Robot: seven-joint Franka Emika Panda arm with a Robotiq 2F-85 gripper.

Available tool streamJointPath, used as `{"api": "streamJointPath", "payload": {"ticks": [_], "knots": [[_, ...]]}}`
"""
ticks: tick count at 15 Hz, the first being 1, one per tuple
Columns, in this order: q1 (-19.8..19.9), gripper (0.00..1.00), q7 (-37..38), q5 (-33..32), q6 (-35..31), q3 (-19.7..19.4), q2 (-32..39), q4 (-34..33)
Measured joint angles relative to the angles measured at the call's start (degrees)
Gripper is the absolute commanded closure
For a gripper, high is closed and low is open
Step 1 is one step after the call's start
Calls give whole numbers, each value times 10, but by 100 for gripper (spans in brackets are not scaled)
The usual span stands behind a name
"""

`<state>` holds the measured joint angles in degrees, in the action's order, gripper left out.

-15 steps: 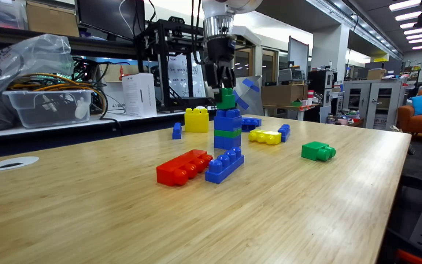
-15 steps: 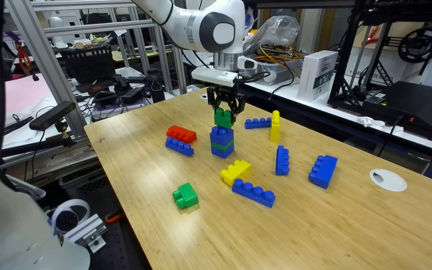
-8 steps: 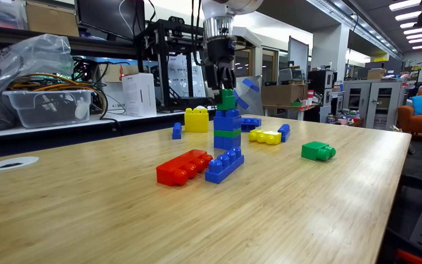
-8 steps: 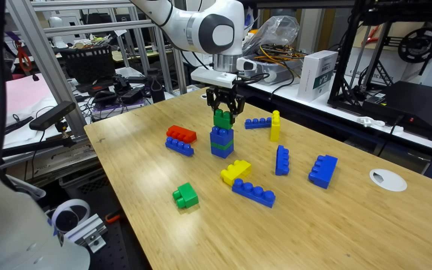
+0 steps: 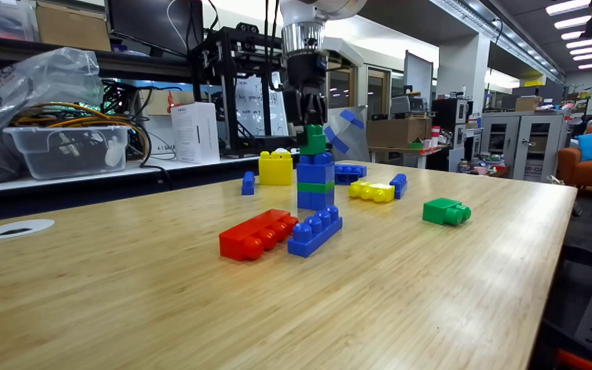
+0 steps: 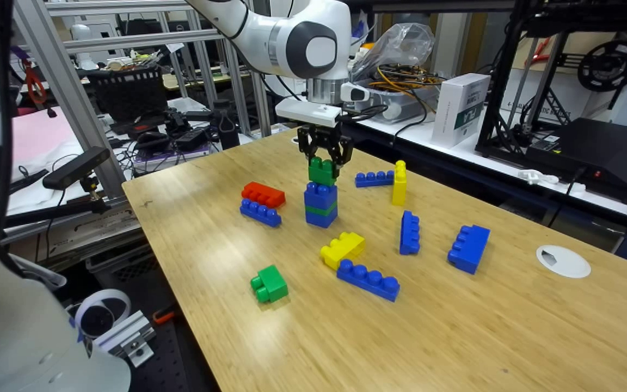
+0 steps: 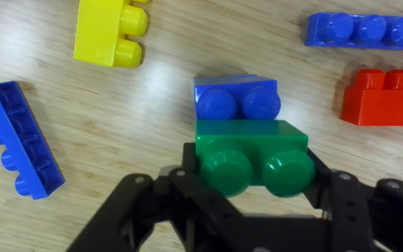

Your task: Put the green blocks on top of the stack

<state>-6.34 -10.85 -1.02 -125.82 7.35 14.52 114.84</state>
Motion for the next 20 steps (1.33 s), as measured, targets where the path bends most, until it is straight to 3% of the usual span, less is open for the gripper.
{"api": "streamJointPath", "payload": {"ticks": [5, 13, 19, 20], "knots": [[-5, 55, 0, -8, 0, 2, 7, -9], [-32, 55, -1, -72, 5, 7, 47, -40], [-29, 55, -21, -74, 8, 5, 51, -47], [-27, 8, -22, -74, 8, 5, 51, -47]]}}
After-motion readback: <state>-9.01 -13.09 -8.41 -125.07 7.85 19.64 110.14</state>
